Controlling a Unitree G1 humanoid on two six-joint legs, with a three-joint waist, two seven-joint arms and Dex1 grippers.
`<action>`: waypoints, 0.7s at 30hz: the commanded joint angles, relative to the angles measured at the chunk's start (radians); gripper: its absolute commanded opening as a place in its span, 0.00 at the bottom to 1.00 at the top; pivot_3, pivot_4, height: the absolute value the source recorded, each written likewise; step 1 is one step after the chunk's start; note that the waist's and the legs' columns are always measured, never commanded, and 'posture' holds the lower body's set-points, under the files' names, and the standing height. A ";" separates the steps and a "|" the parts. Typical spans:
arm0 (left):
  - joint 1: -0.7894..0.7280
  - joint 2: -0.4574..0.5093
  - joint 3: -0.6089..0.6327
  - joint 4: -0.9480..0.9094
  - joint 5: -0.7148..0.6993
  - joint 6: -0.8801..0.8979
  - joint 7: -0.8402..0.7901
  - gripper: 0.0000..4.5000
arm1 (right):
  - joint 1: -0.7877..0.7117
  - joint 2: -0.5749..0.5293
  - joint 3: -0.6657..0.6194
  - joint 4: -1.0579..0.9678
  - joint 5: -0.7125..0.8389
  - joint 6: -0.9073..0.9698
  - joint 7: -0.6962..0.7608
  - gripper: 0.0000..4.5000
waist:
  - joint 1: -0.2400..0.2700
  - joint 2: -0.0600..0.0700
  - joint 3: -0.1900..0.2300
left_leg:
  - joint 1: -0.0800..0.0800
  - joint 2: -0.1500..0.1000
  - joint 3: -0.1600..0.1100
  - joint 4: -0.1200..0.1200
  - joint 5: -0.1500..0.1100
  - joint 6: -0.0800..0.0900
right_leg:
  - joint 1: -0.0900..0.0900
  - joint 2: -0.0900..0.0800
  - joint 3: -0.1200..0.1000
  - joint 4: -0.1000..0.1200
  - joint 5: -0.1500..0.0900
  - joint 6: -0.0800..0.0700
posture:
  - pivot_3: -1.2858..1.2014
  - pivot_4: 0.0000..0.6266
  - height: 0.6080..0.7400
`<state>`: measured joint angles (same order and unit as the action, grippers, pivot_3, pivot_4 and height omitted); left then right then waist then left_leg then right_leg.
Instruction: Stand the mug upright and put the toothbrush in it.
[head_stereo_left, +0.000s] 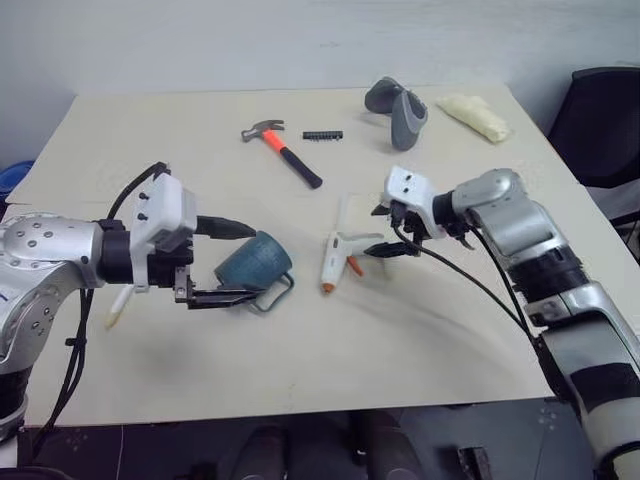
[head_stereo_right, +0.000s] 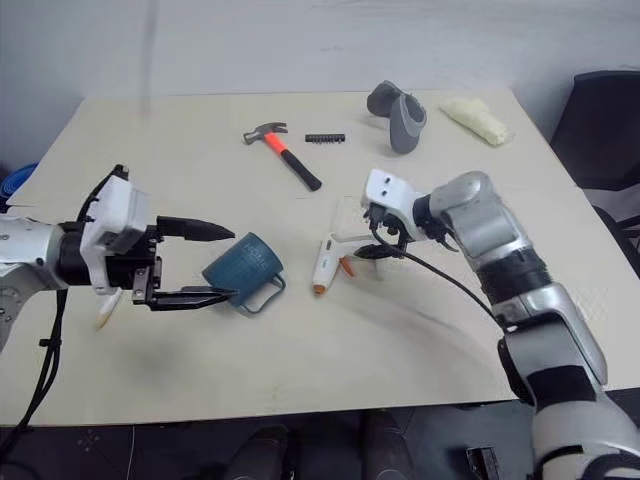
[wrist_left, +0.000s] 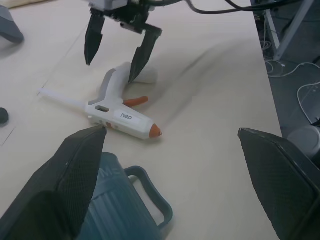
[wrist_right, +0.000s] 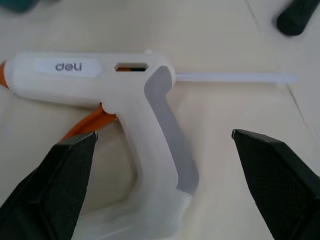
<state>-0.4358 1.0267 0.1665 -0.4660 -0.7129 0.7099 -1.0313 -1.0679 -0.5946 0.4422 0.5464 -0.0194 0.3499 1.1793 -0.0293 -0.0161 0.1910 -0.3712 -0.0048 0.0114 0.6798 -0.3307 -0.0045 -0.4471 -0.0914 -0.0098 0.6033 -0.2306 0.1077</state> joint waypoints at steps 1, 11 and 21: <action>-0.020 0.000 0.009 -0.038 -0.006 -0.001 0.016 0.99 | -0.038 0.018 0.021 0.078 -0.050 -0.101 0.056 1.00 | 0.001 0.000 0.000 | 0.000 0.000 0.000 0.000 0.000 0.000 | 0.000 0.000 0.000 0.000 0.000 0.000 | 0.52 0.24 1.00; -0.022 -0.011 0.003 -0.072 0.001 0.003 0.069 1.00 | -0.076 0.128 0.011 0.281 -0.149 -0.189 0.002 0.92 | -0.003 0.000 0.000 | 0.001 0.001 -0.001 0.001 0.002 -0.004 | 0.000 0.001 0.001 0.002 0.000 0.000 | 0.52 0.24 1.00; -0.047 -0.024 -0.024 -0.073 0.012 -0.002 0.081 1.00 | 0.015 0.086 -0.034 0.166 -0.140 -0.152 0.035 0.46 | 0.002 0.000 0.000 | 0.002 0.001 -0.002 0.001 0.002 -0.004 | 0.001 0.001 0.001 0.002 0.000 0.000 | 0.52 0.24 1.00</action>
<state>-0.4615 1.0016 0.1357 -0.5171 -0.7028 0.7187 -0.9543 -1.0828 -0.4980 0.4172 0.7375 -0.1604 0.1757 1.2102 -0.0273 -0.0164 0.1908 -0.3700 -0.0043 0.0098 0.6811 -0.3291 -0.0083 -0.4460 -0.0908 -0.0091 0.6050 -0.2306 0.1076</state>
